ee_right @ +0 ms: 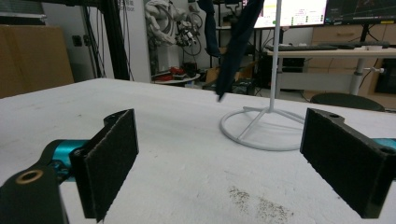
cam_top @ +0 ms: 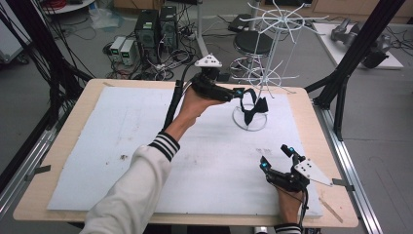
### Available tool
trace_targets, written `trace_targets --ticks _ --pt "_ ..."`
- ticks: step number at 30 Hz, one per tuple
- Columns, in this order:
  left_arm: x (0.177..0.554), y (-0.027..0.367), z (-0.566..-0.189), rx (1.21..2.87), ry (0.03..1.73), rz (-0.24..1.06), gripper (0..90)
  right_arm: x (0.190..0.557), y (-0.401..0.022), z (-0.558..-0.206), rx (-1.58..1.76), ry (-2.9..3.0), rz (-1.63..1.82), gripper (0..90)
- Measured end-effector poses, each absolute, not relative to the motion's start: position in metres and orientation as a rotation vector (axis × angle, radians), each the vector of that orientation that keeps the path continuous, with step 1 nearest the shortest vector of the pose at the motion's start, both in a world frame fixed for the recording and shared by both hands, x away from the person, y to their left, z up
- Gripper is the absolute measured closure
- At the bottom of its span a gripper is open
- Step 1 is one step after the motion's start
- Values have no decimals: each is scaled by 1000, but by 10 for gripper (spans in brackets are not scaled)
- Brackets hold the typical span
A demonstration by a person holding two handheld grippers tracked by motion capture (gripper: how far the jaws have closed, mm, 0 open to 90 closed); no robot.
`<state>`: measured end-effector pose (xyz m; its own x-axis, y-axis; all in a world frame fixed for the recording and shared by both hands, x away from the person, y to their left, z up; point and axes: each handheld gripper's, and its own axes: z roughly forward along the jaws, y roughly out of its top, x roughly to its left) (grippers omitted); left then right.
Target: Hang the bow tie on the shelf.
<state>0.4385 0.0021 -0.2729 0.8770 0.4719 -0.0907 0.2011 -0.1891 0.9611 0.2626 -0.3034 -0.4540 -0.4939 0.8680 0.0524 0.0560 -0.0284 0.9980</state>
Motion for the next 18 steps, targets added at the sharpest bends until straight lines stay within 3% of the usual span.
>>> trace_targets --ticks 8,18 --pt "401 65 -297 1784 529 367 155 262 -303 -454 984 1597 1586 105" --pt "343 181 -350 1763 613 539 155 262 -303 -454 994 1593 1578 105"
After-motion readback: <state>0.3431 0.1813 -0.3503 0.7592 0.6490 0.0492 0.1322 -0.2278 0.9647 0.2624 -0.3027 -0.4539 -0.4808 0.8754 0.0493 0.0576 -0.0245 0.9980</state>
